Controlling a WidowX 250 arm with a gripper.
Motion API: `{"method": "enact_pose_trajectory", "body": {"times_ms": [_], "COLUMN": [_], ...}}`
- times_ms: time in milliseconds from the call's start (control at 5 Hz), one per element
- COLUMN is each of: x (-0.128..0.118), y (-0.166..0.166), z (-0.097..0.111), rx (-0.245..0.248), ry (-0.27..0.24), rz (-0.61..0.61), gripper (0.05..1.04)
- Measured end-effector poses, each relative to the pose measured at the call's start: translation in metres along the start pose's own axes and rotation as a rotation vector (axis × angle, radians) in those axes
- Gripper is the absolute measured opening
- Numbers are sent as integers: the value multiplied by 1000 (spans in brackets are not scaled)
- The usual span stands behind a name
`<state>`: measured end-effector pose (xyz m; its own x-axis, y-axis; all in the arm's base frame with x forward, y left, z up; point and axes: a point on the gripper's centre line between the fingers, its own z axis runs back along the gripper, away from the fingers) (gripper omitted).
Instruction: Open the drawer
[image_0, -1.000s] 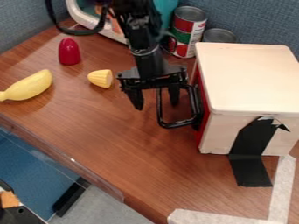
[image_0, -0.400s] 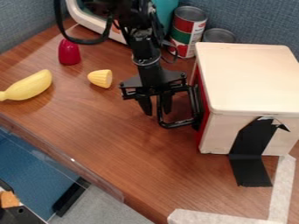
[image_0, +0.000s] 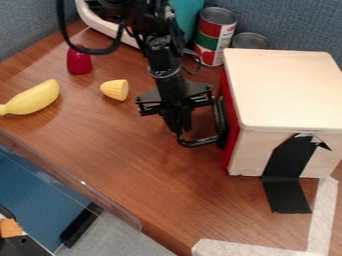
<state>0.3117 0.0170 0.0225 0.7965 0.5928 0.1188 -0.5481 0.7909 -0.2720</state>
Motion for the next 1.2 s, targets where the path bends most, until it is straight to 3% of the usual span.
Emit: {"method": "enact_pose_trajectory", "body": {"times_ms": [400,1200], "x": [7,10], "y": [33,83], "z": [17,36], "rx": [2,-3], "ry": [13,-11], "rz": [6,35], "gripper": [135,135]}}
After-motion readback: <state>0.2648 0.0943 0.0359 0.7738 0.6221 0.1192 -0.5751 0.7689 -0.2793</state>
